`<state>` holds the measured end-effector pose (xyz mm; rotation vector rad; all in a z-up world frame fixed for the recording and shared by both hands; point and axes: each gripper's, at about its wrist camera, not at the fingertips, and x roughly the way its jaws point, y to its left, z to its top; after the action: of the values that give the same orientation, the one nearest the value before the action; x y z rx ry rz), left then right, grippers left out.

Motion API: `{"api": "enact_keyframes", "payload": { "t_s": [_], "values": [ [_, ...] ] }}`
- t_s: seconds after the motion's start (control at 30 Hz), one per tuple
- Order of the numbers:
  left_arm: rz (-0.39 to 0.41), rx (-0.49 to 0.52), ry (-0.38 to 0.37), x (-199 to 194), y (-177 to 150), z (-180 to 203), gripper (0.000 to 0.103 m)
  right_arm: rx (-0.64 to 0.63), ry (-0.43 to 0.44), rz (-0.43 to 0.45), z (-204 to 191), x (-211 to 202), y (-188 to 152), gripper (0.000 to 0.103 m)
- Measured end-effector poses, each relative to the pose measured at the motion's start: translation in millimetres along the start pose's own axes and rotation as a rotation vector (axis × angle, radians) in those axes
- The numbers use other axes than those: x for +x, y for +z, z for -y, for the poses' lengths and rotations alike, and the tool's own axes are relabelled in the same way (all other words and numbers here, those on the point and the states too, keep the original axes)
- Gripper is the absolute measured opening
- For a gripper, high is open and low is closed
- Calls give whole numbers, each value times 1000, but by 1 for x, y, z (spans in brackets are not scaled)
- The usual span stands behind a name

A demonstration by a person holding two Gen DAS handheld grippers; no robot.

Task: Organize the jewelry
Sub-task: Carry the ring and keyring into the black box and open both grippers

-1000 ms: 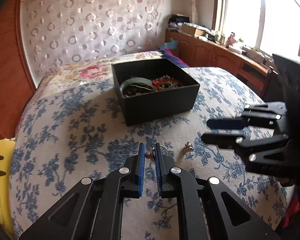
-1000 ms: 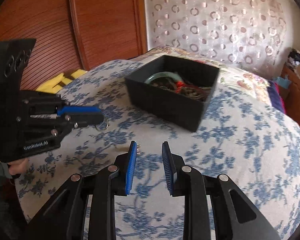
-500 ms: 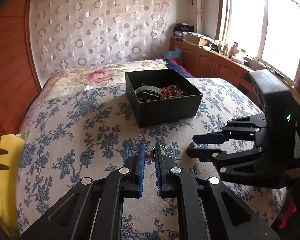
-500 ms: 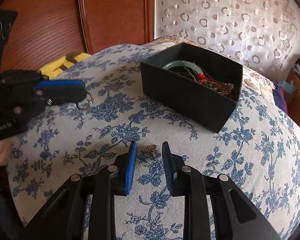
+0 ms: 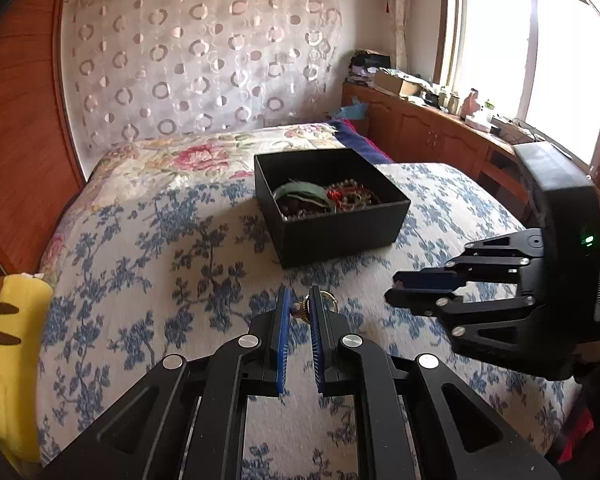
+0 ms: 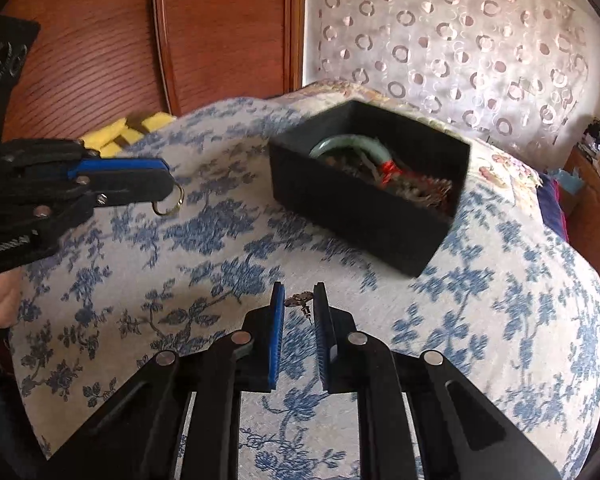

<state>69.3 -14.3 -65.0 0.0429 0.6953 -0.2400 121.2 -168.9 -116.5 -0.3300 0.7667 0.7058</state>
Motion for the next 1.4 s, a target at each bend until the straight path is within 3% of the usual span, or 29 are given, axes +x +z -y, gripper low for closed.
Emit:
{"api": "enact_keyframes", "payload": {
  "t_s": [0.47, 1.1, 1.23, 1.4],
  "values": [
    [64, 19, 30, 2, 48, -2, 9, 80, -74, 146, 42, -37, 41, 16],
    [48, 29, 40, 34, 75, -4, 9, 156, -70, 145, 77, -10, 69, 17],
    [41, 27, 40, 43, 77, -3, 9, 175, -63, 170, 80, -10, 71, 32],
    [28, 32, 47, 56, 83, -1, 9, 185, -72, 177, 84, -14, 66, 32]
  ]
}}
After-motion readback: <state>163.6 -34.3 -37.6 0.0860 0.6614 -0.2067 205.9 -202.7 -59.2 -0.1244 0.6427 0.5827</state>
